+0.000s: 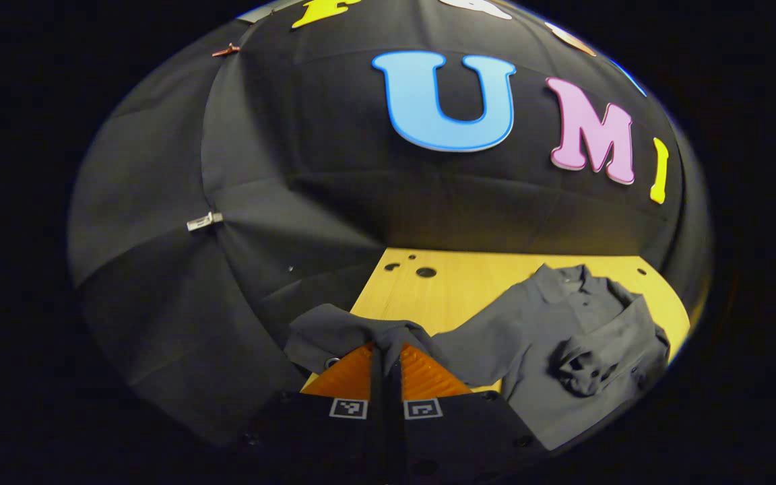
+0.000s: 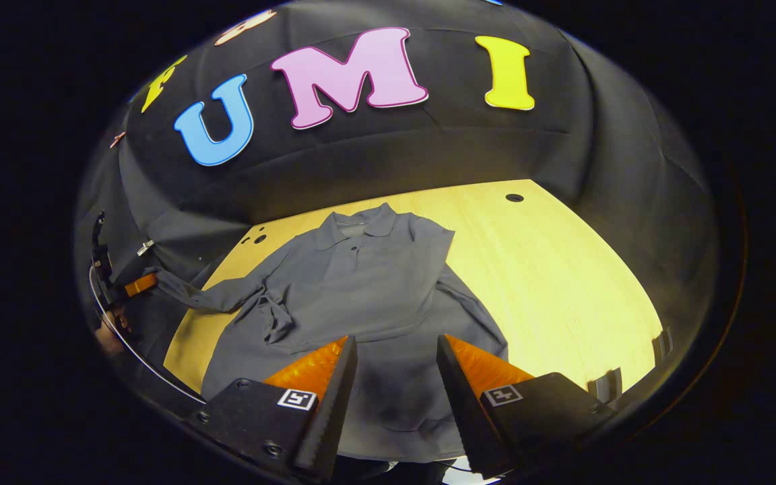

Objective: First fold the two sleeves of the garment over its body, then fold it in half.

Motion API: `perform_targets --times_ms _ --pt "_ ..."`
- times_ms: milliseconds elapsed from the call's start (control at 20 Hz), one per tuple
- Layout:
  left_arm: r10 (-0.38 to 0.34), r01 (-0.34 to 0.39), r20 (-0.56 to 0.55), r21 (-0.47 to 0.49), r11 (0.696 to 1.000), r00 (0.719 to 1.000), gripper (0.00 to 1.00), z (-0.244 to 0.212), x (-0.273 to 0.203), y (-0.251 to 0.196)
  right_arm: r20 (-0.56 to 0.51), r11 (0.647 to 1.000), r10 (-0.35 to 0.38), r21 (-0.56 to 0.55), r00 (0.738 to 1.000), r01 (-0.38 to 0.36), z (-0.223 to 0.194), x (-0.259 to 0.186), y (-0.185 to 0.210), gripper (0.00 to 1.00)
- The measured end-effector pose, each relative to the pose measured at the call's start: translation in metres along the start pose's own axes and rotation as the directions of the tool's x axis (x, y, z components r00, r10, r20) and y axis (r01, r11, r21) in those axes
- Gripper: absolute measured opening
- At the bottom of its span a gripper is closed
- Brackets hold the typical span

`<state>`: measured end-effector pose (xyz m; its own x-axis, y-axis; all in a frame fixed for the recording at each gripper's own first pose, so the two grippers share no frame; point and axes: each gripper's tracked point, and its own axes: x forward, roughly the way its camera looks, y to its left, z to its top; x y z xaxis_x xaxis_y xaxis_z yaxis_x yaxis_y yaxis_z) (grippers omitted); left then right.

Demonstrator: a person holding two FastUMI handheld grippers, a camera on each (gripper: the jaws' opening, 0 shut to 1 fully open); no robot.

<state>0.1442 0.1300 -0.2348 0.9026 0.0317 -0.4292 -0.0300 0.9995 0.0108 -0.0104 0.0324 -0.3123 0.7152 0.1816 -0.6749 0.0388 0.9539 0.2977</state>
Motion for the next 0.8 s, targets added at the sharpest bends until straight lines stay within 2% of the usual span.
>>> perform_targets --times_ms 200,350,550,800 --pt "-0.068 0.063 0.083 0.057 0.996 0.994 0.05 0.05 -0.014 -0.061 0.003 1.0 -0.01 -0.018 1.0 0.01 0.001 0.0 -0.025 0.75" --pt "-0.15 0.135 0.113 0.129 0.982 0.982 0.05 0.07 -0.023 -0.119 0.003 1.0 -0.022 -0.009 1.0 0.022 -0.001 -0.001 -0.045 0.75" --pt "-0.255 0.234 0.113 0.166 0.958 0.96 0.05 0.073 -0.033 -0.198 -0.011 0.999 -0.035 0.007 0.999 0.035 -0.008 -0.005 -0.072 0.75" --pt "-0.341 0.327 0.071 0.157 0.932 0.937 0.05 0.058 -0.034 -0.277 -0.017 0.998 -0.054 0.021 0.998 0.055 -0.01 -0.004 -0.104 0.75"
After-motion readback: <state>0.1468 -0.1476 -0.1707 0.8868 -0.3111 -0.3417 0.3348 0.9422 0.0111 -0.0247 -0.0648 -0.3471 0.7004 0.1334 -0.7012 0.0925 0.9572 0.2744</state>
